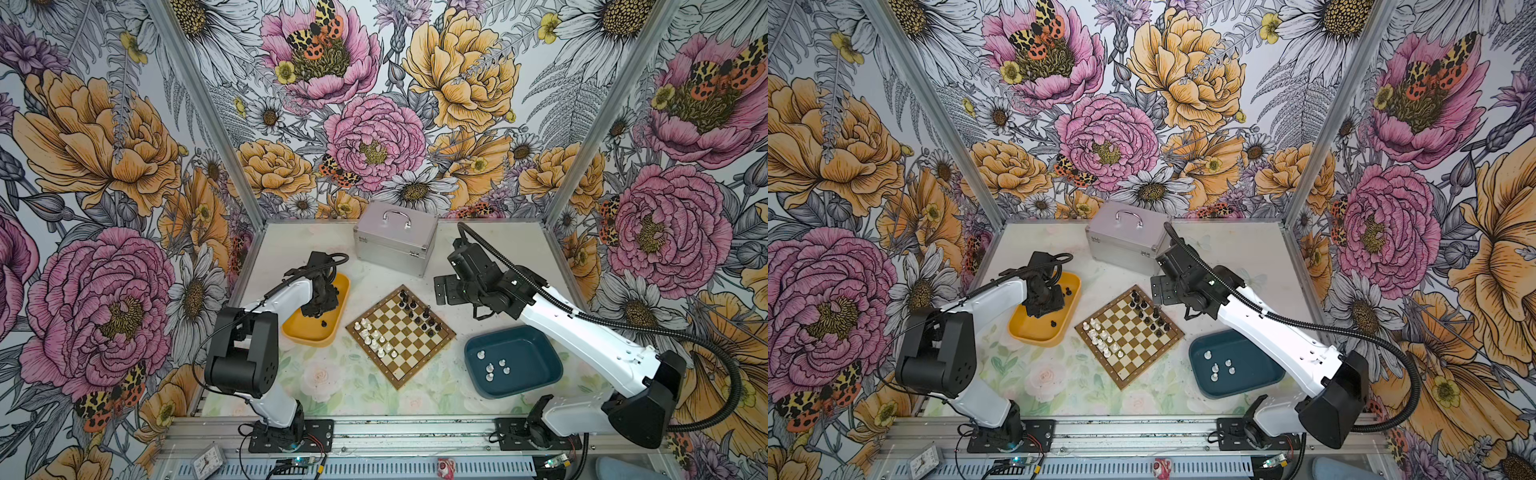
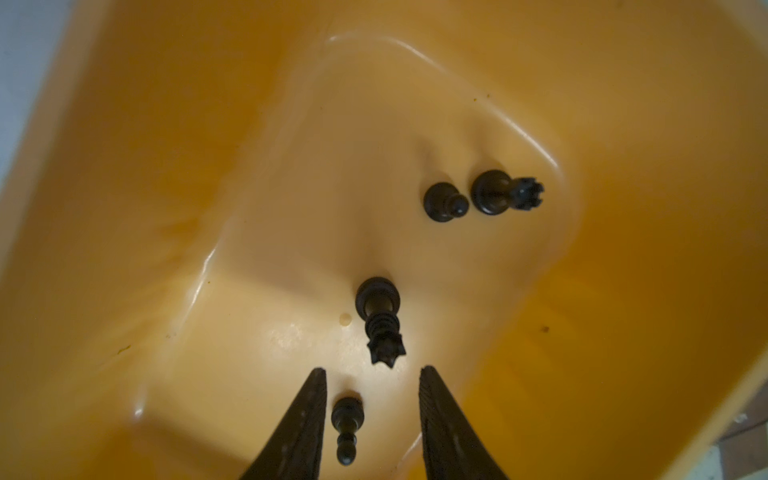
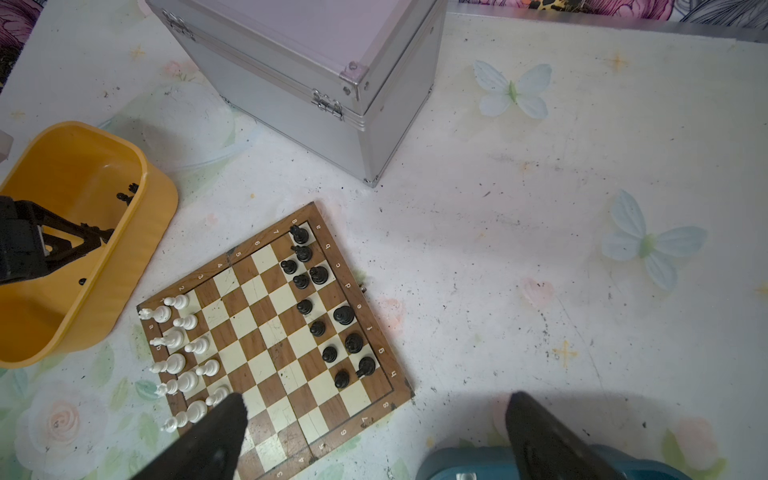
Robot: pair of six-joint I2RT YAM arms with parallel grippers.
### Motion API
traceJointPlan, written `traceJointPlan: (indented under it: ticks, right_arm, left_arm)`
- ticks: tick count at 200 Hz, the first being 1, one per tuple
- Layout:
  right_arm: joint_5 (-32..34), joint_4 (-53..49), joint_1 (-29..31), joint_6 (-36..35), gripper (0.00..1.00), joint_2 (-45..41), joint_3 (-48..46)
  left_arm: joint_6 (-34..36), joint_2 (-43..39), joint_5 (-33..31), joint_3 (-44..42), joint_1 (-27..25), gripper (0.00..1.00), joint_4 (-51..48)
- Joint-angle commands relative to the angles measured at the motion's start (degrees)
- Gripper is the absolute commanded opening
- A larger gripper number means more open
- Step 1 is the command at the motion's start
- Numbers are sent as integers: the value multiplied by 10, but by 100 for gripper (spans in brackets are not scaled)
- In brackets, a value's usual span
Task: Set up the chess pieces on the board
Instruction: 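Move the left gripper back over the yellow tray toward another black piece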
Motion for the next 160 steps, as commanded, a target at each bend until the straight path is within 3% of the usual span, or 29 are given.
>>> traceJointPlan:
  ticks: [1,91,160]
  right_arm:
    - [14,7,3,8,99,10,24]
    - [18,7,2,-8,100,40,44]
    - [18,7,1,-14,99,55,52]
  left_arm:
    - [13,8,10,22,8,39,22]
    - [19,38,11,45,12,36,21]
    - [23,44,12,51,17,27,18]
